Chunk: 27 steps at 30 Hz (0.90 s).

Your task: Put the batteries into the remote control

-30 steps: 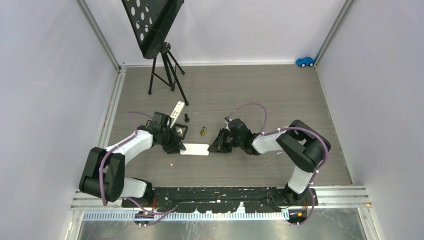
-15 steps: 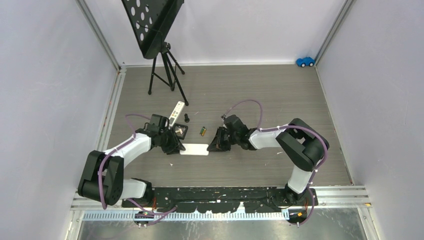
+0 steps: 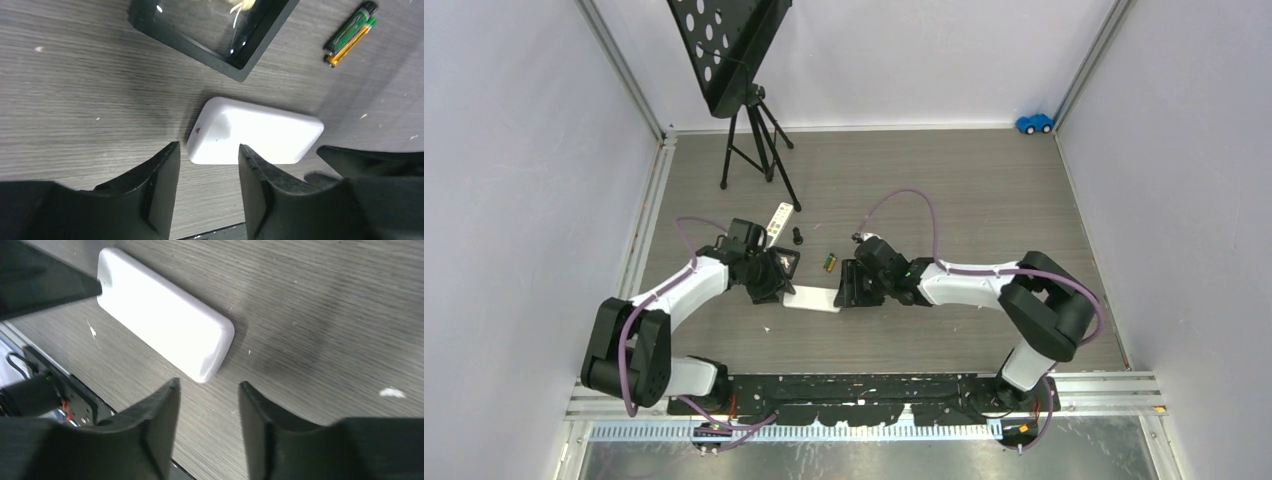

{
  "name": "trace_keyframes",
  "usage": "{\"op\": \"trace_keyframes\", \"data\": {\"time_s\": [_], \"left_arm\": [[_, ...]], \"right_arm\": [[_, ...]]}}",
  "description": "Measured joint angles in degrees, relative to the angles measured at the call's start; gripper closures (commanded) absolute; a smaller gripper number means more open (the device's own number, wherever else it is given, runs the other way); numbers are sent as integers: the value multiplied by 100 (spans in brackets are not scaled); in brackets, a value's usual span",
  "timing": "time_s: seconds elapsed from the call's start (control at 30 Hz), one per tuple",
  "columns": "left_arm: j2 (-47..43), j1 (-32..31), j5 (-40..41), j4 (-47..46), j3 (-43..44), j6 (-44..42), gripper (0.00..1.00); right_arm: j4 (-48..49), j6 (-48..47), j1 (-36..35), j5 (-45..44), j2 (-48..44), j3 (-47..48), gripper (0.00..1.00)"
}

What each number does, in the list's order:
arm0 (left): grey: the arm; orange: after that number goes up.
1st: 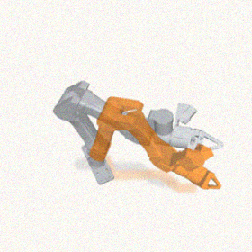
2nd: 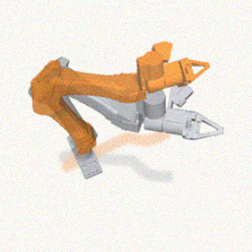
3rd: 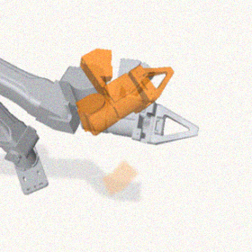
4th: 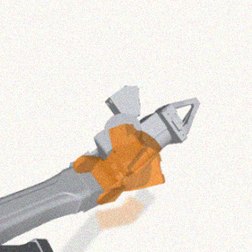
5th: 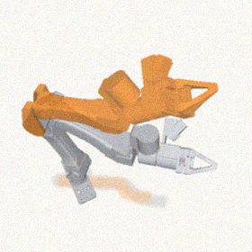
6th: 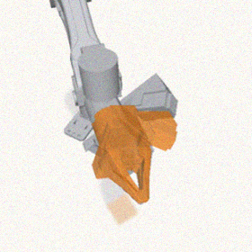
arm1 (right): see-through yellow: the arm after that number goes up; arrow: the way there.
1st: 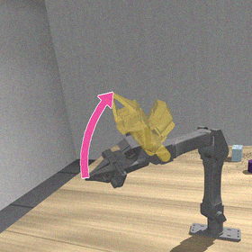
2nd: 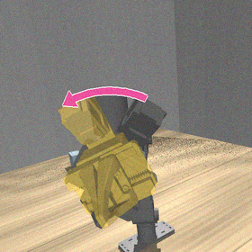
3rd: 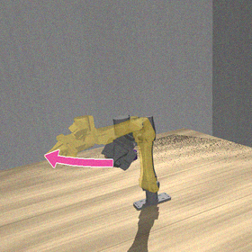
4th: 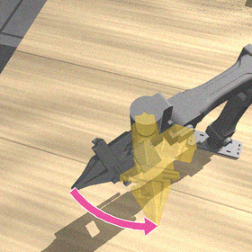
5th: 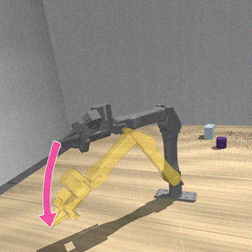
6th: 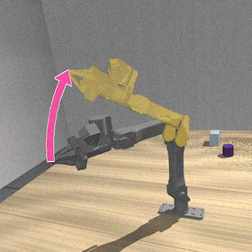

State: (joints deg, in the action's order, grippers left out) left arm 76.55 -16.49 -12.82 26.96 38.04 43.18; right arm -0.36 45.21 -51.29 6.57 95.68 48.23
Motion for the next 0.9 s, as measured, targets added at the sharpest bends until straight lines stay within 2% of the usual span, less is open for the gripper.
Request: {"op": "trace_keyframes", "data": {"time_s": [0.03, 0.1, 0.27, 0.4, 0.7, 0.9], "left_arm": [[-22, -4, 55, 76, 59, -13, 42], [-114, -4, 210, 240, 199, -28, 34], [-450, 11, 647, 616, 490, -76, 18], [-728, 103, 1049, 1029, 697, -175, 1], [-1513, 520, 2009, 1871, 984, -219, 0], [-1825, 892, 2308, 2223, 984, -214, 0]], "right_arm": [[-103, -105, -28, -37, -98, 0, 30], [-308, -378, -35, -90, -326, 35, 25], [-625, -1158, -24, -155, -487, 466, 23], [-831, -1902, -105, -284, -269, 1016, 15], [-1163, -3639, -476, -321, 918, 2234, 12], [-1502, -4216, -710, -258, 1569, 2647, 12]]}}
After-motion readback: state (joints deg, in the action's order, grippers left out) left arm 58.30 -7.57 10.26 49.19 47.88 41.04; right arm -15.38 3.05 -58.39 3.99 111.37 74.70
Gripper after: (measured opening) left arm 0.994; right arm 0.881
